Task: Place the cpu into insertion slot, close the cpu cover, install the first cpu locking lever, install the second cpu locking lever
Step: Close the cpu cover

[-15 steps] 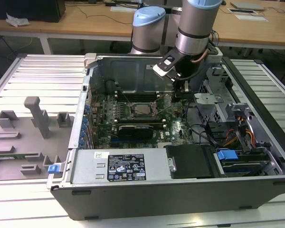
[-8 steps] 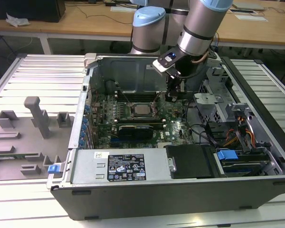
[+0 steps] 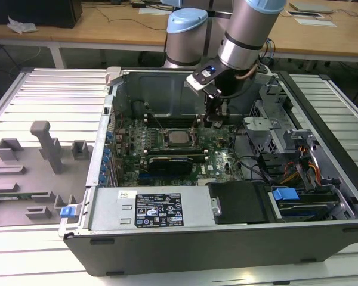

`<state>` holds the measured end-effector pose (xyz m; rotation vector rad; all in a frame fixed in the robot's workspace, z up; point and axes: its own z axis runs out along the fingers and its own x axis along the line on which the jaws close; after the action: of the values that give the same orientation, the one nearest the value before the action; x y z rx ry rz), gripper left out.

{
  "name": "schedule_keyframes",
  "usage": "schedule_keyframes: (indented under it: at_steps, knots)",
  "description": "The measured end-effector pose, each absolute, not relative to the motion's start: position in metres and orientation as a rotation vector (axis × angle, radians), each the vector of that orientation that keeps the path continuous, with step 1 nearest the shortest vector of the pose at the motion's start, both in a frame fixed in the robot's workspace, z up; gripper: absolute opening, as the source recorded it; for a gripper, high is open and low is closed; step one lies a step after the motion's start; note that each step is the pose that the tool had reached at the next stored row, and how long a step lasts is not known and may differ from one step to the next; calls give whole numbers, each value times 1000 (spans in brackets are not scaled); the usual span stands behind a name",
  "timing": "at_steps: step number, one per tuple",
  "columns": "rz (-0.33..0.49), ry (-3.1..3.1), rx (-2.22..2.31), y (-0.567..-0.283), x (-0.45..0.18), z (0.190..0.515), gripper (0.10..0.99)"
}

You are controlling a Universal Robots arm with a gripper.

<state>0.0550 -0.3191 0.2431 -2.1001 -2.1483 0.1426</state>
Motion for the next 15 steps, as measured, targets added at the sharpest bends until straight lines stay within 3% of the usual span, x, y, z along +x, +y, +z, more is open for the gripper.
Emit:
schedule_keyframes:
  at_steps: [12,15]
  knots:
    - [134,-2153,-2104,-319,23,243,106]
    - [97,-2173,-2123,-319,17,243,106]
